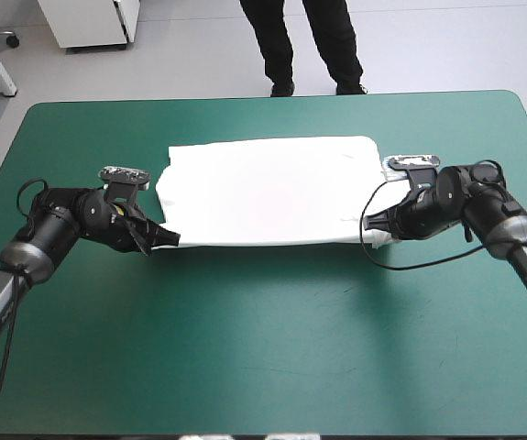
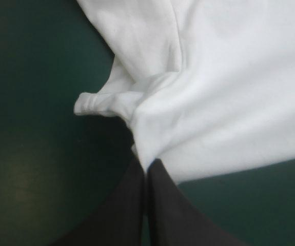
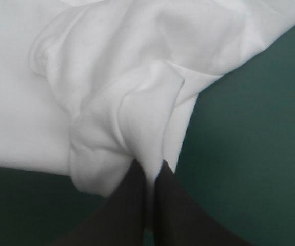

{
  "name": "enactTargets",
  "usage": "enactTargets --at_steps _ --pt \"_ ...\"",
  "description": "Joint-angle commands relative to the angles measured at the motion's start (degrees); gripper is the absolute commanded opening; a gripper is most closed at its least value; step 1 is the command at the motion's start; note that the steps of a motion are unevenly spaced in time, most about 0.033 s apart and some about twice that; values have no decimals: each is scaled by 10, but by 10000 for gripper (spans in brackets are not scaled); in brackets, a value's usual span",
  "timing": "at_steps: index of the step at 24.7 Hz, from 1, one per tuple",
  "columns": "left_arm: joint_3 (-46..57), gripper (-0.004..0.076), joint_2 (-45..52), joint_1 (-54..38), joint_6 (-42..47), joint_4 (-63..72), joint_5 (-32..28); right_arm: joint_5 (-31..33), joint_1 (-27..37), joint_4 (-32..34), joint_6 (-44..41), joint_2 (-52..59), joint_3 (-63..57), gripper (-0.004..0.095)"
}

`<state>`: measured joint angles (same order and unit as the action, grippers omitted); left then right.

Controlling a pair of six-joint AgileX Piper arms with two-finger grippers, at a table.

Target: Fold the cloth

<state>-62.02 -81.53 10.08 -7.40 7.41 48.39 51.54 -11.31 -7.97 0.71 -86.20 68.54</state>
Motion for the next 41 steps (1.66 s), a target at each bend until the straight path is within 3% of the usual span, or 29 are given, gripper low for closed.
enactTargets --at_steps 1,10,15,19,20,21,30,36,41 --pt "28 -9 55 2 4 14 -20 -18 4 -19 5 57 -32 -17" --pt "127 -9 87 2 5 42 6 -19 4 -76 5 115 -164 -17" --pt "133 26 84 2 1 35 31 -18 4 -80 32 115 -169 13" --pt "129 460 86 2 6 36 78 21 4 -90 34 115 -163 517" --pt "121 542 88 2 8 36 88 41 4 -90 33 115 -154 614" --pt "113 589 93 2 8 36 92 56 4 -86 32 116 -142 639" --pt "22 577 126 2 20 33 108 87 5 -14 -46 142 -2 620" --pt "-1 578 126 2 20 33 107 86 11 80 -102 101 50 550" --pt "-1 577 126 2 20 33 108 88 82 24 -91 37 88 542"
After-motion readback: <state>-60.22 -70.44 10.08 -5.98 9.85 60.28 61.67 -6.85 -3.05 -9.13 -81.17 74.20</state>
